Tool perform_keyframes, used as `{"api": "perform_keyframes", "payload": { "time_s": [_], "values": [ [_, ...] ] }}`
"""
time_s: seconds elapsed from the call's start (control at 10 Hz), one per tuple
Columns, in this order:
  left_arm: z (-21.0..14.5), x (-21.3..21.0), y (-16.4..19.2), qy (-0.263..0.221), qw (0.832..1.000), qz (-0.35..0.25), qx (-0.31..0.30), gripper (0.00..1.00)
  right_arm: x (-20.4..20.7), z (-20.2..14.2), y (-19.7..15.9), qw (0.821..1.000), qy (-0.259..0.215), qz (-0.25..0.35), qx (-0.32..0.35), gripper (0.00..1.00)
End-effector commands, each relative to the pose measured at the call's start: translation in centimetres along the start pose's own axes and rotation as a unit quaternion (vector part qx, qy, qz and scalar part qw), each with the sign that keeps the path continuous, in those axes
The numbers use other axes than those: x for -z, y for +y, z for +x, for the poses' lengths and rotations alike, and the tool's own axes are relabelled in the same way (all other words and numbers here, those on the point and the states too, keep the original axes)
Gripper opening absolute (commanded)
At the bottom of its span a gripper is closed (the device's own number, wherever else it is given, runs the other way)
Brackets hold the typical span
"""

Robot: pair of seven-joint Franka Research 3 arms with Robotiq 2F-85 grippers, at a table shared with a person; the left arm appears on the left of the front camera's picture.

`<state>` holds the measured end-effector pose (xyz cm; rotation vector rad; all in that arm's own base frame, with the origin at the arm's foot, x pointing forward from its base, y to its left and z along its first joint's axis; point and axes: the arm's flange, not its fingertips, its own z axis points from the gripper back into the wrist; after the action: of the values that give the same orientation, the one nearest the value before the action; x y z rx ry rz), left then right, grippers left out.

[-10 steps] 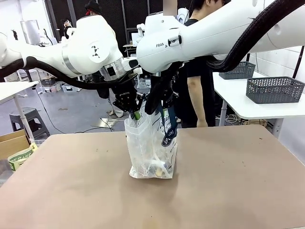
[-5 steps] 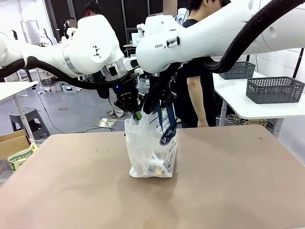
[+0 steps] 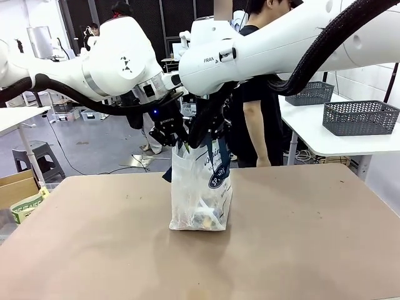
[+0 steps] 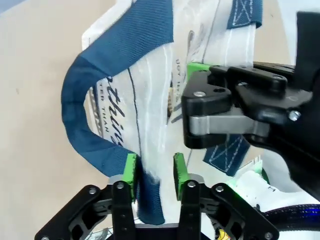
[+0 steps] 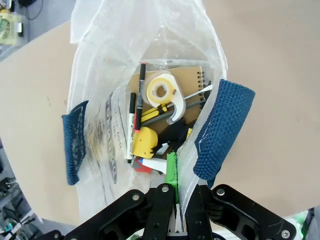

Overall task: Transfer purchased items from the store into the shopping bag.
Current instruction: Move the Reusable shopping bag to the right side of the table.

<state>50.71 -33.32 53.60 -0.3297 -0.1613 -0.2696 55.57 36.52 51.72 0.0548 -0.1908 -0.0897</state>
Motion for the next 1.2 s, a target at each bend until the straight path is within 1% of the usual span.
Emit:
{"api": "perform_keyframes", "payload": {
  "time_s": [0.0,0.2,0.4,0.8,1.1],
  "values": [
    [-1.32,-0.81,0.41,0.005,1.0,-0.02,-0.014,1.0,-0.04,0.31,-0.04,1.0,-0.003,0.011,0.009,0.0],
    [-1.89,-1.29,0.53,0.009,0.998,-0.053,-0.019,1.0,0.11,0.38,-0.07,1.0,-0.002,0.009,0.012,0.0],
    [-1.9,-1.4,0.51,0.003,0.997,-0.071,-0.012,1.0,0.27,0.36,-0.13,1.0,-0.001,0.007,0.013,0.0],
    [-2.1,-1.31,0.16,0.005,0.996,-0.087,0.009,1.0,0.58,0.4,0.03,1.0,0.006,0.008,0.019,0.0],
    [-2.22,-0.67,-0.35,0.015,0.997,-0.077,0.023,1.0,0.78,0.44,0.48,1.0,0.009,0.01,0.022,0.0]
  ]
}}
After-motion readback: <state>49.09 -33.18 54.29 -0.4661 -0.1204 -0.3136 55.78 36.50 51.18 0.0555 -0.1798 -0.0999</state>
